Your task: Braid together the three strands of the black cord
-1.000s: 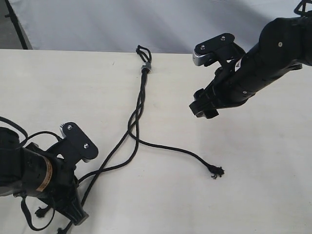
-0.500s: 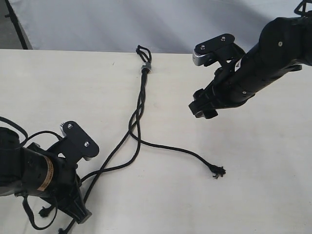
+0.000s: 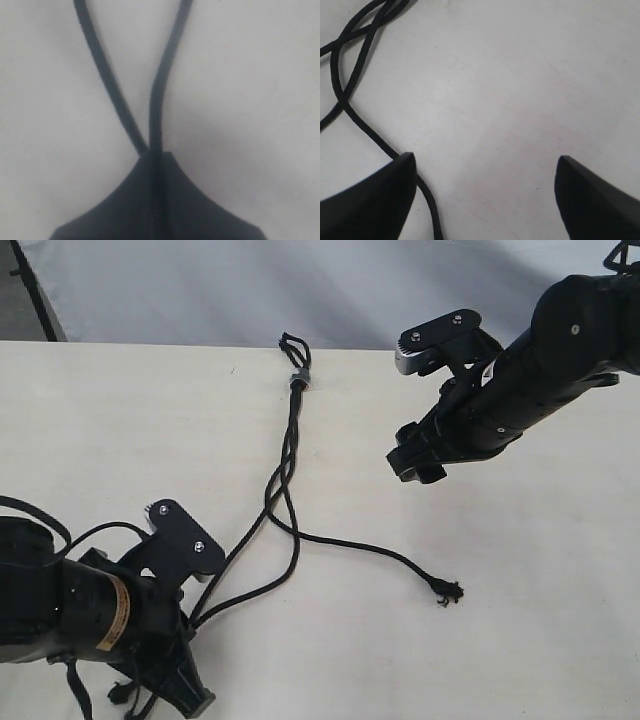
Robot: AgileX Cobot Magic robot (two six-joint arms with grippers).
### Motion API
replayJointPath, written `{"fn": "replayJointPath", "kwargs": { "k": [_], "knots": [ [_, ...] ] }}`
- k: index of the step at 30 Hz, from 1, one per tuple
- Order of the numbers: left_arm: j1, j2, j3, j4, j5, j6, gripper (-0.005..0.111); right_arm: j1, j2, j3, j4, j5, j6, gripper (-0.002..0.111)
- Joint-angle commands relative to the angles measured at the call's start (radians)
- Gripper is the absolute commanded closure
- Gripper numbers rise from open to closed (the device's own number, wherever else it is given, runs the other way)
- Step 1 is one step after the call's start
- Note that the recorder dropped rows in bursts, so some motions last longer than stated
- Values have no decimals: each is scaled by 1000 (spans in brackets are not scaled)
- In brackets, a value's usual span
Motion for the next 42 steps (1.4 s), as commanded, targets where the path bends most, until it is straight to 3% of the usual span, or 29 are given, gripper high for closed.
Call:
{"fn": "replayJointPath", "kwargs": {
  "k": [1,3,7,16,19,24,26,28,31,35,42],
  "knots": [
    [30,0,-26,18,161,-10,107,0,-8,-2,4,4,-11,36],
    [55,0,-41,18,195,-19,107,0,-8,-2,4,4,-12,36],
    [98,7,-29,16,101,-18,107,0,-8,-2,4,4,-12,36],
    [88,122,-9,-57,0,-11,107,0,-8,-2,4,3,-12,36],
    [14,108,-21,-101,12,-11,107,0,-8,-2,4,-4,-19,36],
    [-204,69,-113,-169,25,10,107,0,-8,-2,4,-4,-27,36],
    [-254,69,-159,-142,75,63,107,0,-8,-2,4,1,-27,36],
    [-233,71,-185,-85,166,56,107,0,-8,-2,4,11,-27,36],
    [-139,58,-190,-8,250,-11,107,0,-8,-2,4,13,-27,36],
    [-20,9,-163,4,226,-9,107,0,-8,-2,4,13,-33,36],
    [123,-50,-99,14,176,-9,107,0,-8,-2,4,8,-33,36]
  ]
}}
